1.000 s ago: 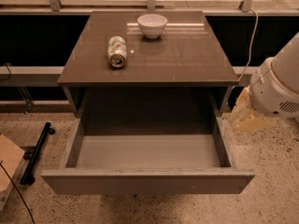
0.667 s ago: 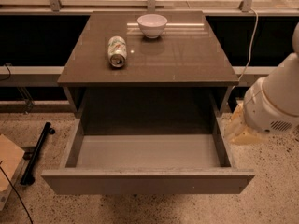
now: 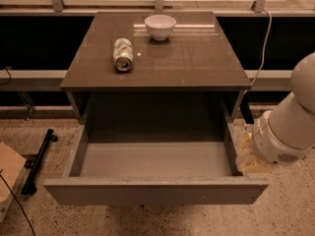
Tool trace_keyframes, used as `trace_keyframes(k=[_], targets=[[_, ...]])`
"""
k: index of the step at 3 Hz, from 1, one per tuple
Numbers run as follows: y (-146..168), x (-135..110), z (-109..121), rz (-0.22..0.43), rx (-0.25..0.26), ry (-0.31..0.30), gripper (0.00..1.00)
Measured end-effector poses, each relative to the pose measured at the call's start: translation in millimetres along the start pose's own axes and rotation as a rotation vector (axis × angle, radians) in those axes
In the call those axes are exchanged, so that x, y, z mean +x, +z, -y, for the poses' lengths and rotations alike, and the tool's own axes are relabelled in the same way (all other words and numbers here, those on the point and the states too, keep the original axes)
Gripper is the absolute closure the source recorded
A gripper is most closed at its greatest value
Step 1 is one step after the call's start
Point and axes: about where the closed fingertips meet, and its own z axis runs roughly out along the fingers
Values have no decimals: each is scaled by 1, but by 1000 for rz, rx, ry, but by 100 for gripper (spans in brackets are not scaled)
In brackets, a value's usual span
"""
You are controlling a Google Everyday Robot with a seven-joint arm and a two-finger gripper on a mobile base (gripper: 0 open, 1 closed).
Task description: Close top drawer
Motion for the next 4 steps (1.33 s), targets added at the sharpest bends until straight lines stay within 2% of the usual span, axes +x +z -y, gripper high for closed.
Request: trace_keyframes(k=[1,2,4], targets=[[51,33,-24,21,-62,62,100],[51,33,-24,21,-62,62,100],[92,23,-31,80,-87,87,100]])
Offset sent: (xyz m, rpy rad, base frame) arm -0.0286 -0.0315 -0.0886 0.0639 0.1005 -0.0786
